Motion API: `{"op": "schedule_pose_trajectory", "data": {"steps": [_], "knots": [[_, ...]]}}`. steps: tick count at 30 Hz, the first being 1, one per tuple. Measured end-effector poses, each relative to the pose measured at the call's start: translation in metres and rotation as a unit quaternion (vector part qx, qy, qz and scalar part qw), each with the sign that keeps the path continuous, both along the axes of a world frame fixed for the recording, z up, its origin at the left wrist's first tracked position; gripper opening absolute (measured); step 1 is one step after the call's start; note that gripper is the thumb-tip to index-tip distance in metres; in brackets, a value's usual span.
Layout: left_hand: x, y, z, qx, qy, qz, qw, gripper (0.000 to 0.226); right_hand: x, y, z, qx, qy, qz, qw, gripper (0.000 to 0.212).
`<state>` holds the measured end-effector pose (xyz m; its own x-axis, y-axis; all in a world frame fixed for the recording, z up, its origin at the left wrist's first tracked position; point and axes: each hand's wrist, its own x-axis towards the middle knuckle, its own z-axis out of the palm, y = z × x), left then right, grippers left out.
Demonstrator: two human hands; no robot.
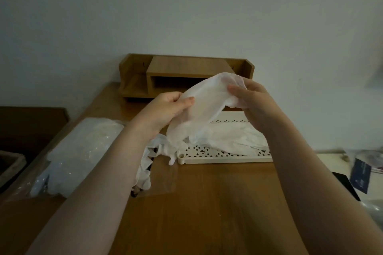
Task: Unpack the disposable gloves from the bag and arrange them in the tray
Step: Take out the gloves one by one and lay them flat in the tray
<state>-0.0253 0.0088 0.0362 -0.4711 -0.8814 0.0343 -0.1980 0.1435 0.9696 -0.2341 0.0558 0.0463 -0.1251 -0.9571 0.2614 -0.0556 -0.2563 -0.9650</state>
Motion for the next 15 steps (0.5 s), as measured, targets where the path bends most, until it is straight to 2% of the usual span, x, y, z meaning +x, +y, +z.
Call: {"op": "schedule_pose_trajectory", "data": {"steps": [2, 6, 8, 9, 11, 15], "knots": [[-0.003, 0.0, 0.001, 0.006, 0.008, -0.027, 1.0, 0.021, -0.009, -0.002, -0.002, -0.007, -0.032, 0.005, 0.999, 0.026], [-0.006, 0.001, 0.004, 0.009, 0.011, -0.106, 0.994, 0.011, -0.018, -0.003, -0.005, 0.02, -0.172, 0.089, 0.981, 0.047], [-0.007, 0.001, 0.003, 0.011, 0.025, -0.115, 0.993, 0.006, -0.021, -0.004, -0.004, 0.027, -0.194, 0.105, 0.975, 0.05], [-0.007, -0.001, 0.002, 0.013, 0.032, -0.118, 0.992, 0.015, -0.021, -0.004, -0.004, 0.025, -0.193, 0.112, 0.975, 0.052], [-0.003, -0.003, -0.001, 0.029, 0.033, -0.136, 0.99, 0.027, -0.022, -0.005, -0.005, 0.022, -0.177, 0.11, 0.978, 0.048], [0.005, -0.008, -0.005, 0.081, -0.061, -0.21, 0.973, 0.023, -0.022, -0.006, -0.005, 0.033, -0.138, -0.024, 0.99, 0.021]]}}
